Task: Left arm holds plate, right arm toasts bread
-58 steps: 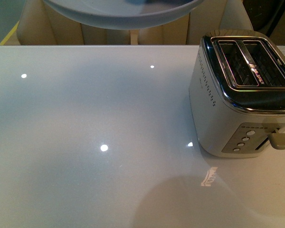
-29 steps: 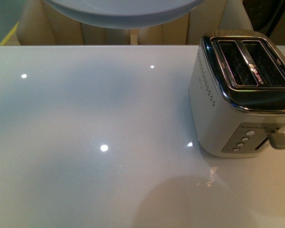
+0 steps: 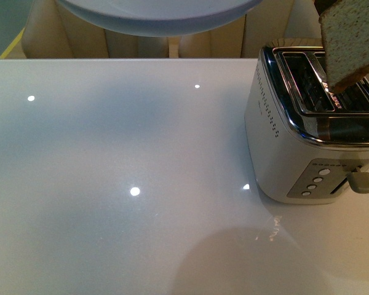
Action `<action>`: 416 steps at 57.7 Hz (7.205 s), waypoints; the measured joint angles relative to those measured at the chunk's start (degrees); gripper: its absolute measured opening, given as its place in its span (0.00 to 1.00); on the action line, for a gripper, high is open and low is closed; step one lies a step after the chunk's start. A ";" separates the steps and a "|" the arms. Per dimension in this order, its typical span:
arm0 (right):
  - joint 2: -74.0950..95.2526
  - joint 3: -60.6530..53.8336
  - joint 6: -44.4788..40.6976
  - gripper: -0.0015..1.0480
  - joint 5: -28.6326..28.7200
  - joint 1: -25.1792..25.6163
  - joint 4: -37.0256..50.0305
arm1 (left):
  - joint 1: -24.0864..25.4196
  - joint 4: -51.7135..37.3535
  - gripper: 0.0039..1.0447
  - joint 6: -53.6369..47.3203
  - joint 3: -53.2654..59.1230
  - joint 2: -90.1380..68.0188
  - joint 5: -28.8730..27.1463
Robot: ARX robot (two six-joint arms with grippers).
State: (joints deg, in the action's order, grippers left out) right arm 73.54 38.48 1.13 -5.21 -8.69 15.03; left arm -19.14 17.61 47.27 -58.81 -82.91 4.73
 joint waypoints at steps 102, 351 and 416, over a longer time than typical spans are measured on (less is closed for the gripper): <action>12.24 -0.42 0.92 0.81 -3.85 -4.85 -1.79 | 0.00 0.00 0.03 0.00 0.00 0.04 -0.02; -73.22 -37.44 -0.94 0.91 5.20 8.74 -14.93 | 29.42 4.48 0.03 -24.63 -4.63 -10.91 10.08; -73.22 -37.44 -0.94 0.91 5.18 8.74 -14.93 | 37.90 -27.06 0.03 -26.25 8.22 -40.87 11.56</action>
State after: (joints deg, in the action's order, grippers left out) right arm 0.32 1.04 0.19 -0.03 0.05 0.10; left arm 18.76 -9.45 21.02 -50.59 -123.79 16.29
